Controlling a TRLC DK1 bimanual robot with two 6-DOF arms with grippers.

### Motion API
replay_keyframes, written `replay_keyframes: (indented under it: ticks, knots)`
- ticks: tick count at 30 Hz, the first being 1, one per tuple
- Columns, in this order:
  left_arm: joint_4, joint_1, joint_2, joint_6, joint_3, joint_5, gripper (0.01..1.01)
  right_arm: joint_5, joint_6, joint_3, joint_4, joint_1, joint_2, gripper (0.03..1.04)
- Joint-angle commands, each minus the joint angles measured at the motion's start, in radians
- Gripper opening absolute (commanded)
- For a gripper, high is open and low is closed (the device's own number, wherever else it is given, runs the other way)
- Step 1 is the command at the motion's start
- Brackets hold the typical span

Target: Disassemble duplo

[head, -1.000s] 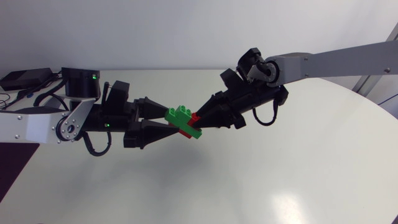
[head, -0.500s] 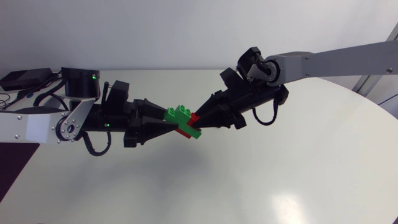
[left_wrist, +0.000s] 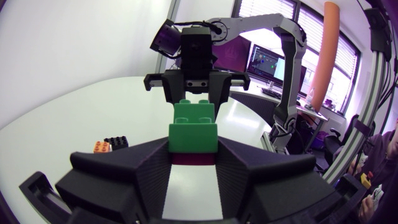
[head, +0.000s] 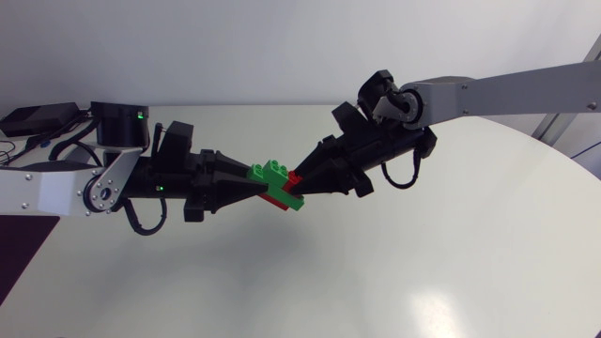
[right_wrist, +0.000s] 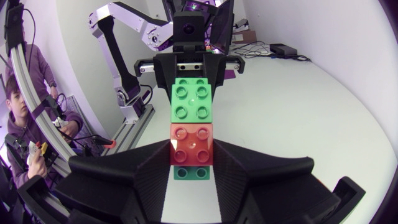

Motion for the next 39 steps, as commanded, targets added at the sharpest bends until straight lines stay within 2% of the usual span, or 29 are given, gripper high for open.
replay_keyframes:
  ticks: [1,8,39]
  knots:
    - [0.009,-0.002,-0.004,0.015,-0.015,0.031,0.093,-0.005,0.006,0.0,-0.003,0.001,-0.017,0.2]
    - [0.009,-0.004,-0.002,0.015,-0.015,0.031,0.093,-0.006,0.041,0.009,0.022,-0.039,-0.02,0.2]
    - [0.009,-0.013,0.005,0.015,-0.015,0.029,0.093,0.012,0.043,-0.001,0.049,-0.091,-0.07,0.2]
